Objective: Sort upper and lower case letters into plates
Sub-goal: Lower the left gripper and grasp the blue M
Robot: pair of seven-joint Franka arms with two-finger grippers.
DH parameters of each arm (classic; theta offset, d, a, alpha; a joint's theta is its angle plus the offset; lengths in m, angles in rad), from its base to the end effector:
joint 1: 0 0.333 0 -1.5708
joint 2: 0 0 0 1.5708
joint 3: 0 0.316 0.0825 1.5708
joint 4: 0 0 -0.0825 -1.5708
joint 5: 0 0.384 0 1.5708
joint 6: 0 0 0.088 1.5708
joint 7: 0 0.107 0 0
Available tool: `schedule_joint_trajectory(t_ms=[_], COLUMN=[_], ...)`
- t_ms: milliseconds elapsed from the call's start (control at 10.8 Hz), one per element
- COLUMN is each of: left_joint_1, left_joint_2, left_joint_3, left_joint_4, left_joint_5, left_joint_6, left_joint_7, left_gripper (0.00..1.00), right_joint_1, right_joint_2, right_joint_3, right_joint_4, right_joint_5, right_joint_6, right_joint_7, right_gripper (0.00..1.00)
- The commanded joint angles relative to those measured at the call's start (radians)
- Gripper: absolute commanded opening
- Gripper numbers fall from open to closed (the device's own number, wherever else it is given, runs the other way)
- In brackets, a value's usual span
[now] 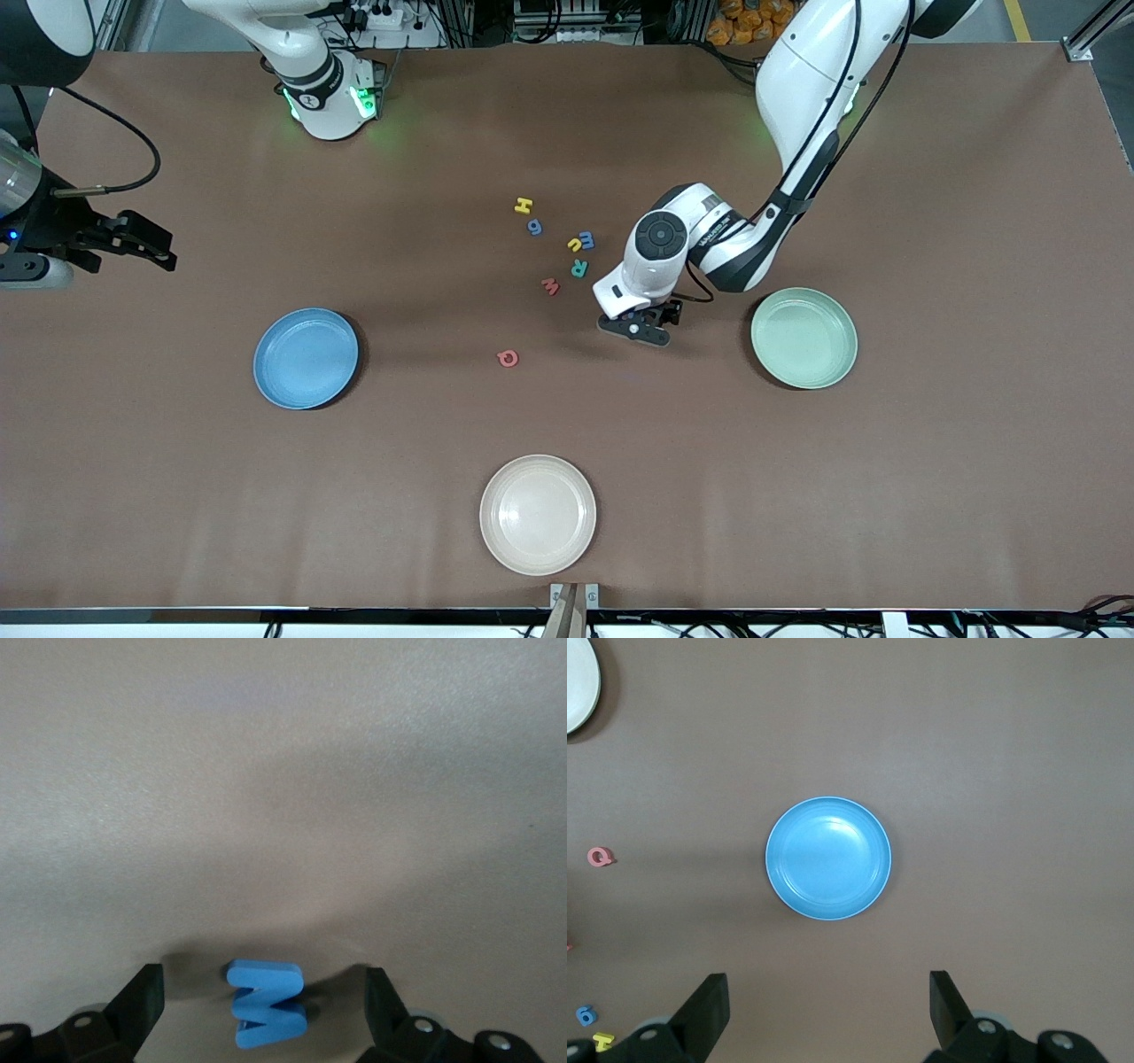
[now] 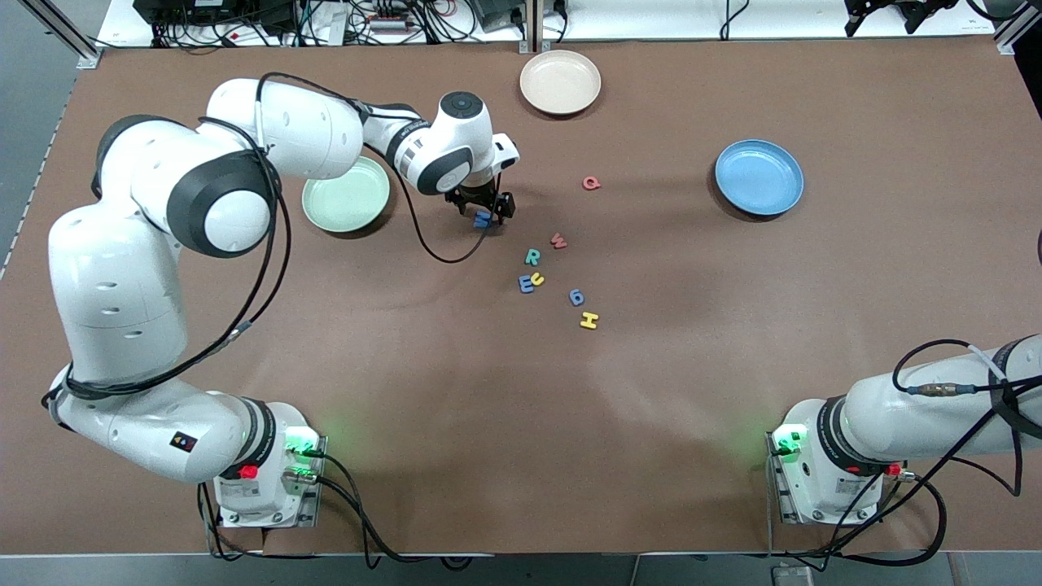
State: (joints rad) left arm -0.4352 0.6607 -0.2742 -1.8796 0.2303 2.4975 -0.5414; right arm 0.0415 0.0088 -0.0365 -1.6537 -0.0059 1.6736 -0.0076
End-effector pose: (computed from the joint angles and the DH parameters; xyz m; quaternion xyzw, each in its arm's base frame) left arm 0.4827 -0.4072 0.1653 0.9887 -0.1491 -0.0122 0.0101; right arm 0.5644 0.0023 0.5892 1.0000 0.0066 0.0055 0.0031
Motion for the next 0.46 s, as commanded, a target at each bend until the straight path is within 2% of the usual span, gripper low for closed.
schedule_joint_trajectory(t_ms=[0, 186, 372], left_joint_1=[0.001, 0.003, 0.001], left_joint_2=[-0.003, -0.004, -0.003], left_joint_3=[-0.002, -0.002, -0.002], left_joint_4=[-0.012, -0.015, -0.013], left_joint_5=[-0.006, -0.006, -0.006], left_joint_6=[0.021, 0.017, 0.015], left_joint_7=[-0.021, -0.046, -0.06], left_gripper=[0.61, 0.57, 0.42], right_joint_1=[-0.014, -0.014, -0.012], right_joint_2=[0.0, 0.005, 0.003], right_joint_3=[0.006, 0.006, 0.006], right_joint_4=[0.002, 0.002, 0.0], right_joint_5=[0.017, 0.015, 0.015], right_joint_6=[-0.006, -0.006, -0.014], right_joint_7=[-0.015, -0.015, -0.015], right_gripper=[1.0, 1.0, 1.0])
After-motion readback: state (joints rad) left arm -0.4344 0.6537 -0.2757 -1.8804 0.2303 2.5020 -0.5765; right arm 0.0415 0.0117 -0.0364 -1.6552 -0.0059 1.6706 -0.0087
